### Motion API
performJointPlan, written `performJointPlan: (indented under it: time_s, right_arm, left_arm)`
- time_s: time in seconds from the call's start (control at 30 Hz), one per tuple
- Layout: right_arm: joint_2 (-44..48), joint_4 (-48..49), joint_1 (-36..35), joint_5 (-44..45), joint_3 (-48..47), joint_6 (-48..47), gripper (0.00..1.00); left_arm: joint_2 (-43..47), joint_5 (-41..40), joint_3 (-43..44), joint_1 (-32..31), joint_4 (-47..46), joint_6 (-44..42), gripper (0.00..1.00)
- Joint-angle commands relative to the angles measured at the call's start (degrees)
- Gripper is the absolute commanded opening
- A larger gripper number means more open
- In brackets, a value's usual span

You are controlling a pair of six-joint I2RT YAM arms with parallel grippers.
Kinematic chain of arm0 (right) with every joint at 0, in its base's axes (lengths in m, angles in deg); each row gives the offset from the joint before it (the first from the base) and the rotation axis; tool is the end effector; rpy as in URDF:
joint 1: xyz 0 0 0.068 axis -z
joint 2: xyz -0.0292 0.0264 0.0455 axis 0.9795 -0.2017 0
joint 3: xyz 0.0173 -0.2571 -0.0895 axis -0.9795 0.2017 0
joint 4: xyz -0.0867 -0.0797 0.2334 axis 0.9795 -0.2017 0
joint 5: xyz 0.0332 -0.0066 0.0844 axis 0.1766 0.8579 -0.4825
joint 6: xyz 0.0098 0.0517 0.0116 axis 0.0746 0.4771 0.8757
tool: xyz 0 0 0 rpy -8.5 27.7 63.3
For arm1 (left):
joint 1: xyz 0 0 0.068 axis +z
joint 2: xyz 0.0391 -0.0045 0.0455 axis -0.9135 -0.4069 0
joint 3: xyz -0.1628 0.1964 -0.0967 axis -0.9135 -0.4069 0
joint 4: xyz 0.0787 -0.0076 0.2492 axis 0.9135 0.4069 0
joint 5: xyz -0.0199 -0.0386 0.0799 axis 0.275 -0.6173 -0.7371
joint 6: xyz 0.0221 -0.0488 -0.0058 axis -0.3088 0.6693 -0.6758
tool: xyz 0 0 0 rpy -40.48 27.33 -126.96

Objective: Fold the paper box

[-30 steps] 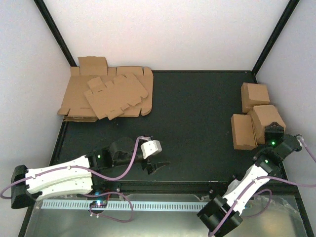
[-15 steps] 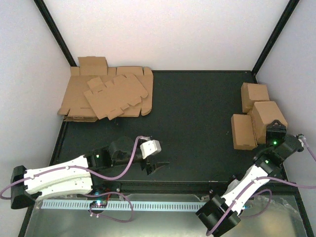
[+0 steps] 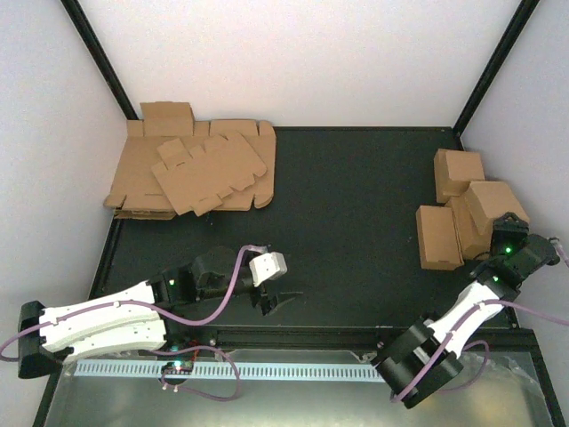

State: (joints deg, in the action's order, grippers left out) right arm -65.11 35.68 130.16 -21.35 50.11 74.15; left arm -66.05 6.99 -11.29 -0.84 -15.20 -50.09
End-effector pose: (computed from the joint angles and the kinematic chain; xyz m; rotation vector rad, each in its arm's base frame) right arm 0.1269 -0.1388 0.2544 1.4096 1.2653 0.4815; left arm 0.0698 -0.1732 0.2787 1.1640 1.6474 -0.8857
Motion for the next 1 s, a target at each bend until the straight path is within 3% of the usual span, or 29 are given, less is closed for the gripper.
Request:
performJointPlan:
  time_s: [0.0,0.6,0.87,0.97]
  right_arm:
    - [-2.20,8.08,1.13,-1.59,0.18,1.32,0.28]
    - [-9.47,16.05,2.08,-4.72,3.37,1.39,0.29]
    - [-9.89,9.71,2.09,-1.50,2.59,-0.90,0.59]
    - [-9.23,5.23,2.09,0.96,1.20,-2.11,0.62]
  left_arm:
    - [0.96,-0.07,0.24,0.13,-1.01,0.61,0.99]
    - [-0.26,-0.02,0.21,0.17,-1.89,0.73,0.99]
    - [-0.80,0.00,0.15,0.12,-2.20,0.78,0.99]
    - [-0.87,0.07,0.22,0.13,-2.40,0.78,0.99]
